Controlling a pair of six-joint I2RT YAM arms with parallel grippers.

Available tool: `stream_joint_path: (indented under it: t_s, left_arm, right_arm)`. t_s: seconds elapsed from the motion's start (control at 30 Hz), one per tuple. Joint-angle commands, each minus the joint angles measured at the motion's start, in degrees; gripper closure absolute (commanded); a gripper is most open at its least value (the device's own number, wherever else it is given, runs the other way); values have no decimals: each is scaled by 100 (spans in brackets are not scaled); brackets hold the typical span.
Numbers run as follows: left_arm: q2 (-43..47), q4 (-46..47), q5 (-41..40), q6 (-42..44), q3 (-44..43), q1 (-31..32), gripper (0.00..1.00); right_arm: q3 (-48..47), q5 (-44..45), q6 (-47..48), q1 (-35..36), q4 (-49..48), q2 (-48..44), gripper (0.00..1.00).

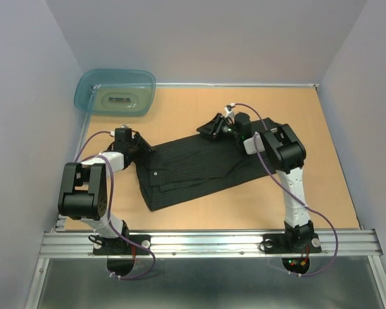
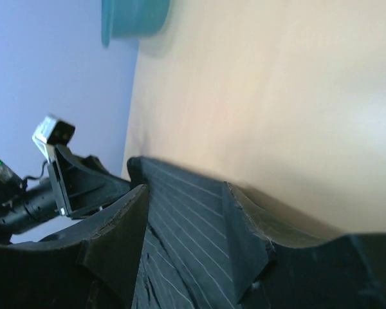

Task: Fold and stack the long sleeve shirts
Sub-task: Fold the shirt

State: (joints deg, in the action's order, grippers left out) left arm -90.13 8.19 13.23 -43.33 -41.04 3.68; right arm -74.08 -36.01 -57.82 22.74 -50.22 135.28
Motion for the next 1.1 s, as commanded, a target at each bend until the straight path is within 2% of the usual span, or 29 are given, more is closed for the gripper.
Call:
stream_joint_path:
  t_s: [0.0,0.27,0.37,0.4,0.43,0.5,0.53,0.57,0.6,0.7,0.8,0.93,1.07]
  left_arm:
    - [83,-335,-128,88,254,-122,40]
    - [434,-423,30,254,105,-149,39]
    - [890,-721,-57,588,-228,-140,32]
    - [1022,-791,-93,720,-308,-140,30]
    - [1284,-810,-171,982,-387,-131,28]
    - [1541,-1117,-286,1308,-597,-44,22]
    - [1760,-1178,-339,1649,-651,79,19]
    - [1866,-1248,-348,1826,-703,80,17]
    - [1946,-1354,-365,1959,-747,271,16]
    - [2113,-1504,-523,2434,-783,790,16]
    - [1851,-1600,-734,2662,-853,1326,16]
    - [1307,-1715,-910,2628,-1029,1583,16]
    - [866,-1715,-1147,2584,-1169,1600,19]
  right_arm:
    - [473,165,438,-866,-41,-283,45]
    - [588,-371,632,-1799,38,-774,45]
    - [641,-197,1227,-1931,931,-1590,45]
    - [554,-31,1525,-1923,1405,-1810,45]
    - [509,336,2111,-1923,2436,-2256,44]
    - [526,830,2476,-1923,3512,-2715,43]
    - [692,1276,2721,-1923,3754,-3144,42]
    - [754,1481,2828,-1931,4008,-3375,42]
    - [816,1700,2942,-1931,4629,-3542,41]
    - [1106,2395,3049,-1914,5564,-4140,39]
    - [1570,3282,3102,-1765,6732,-4710,39]
    - [2222,3925,2970,-1659,7297,-5266,39]
    - [2662,4469,2979,-1650,7368,-5574,41]
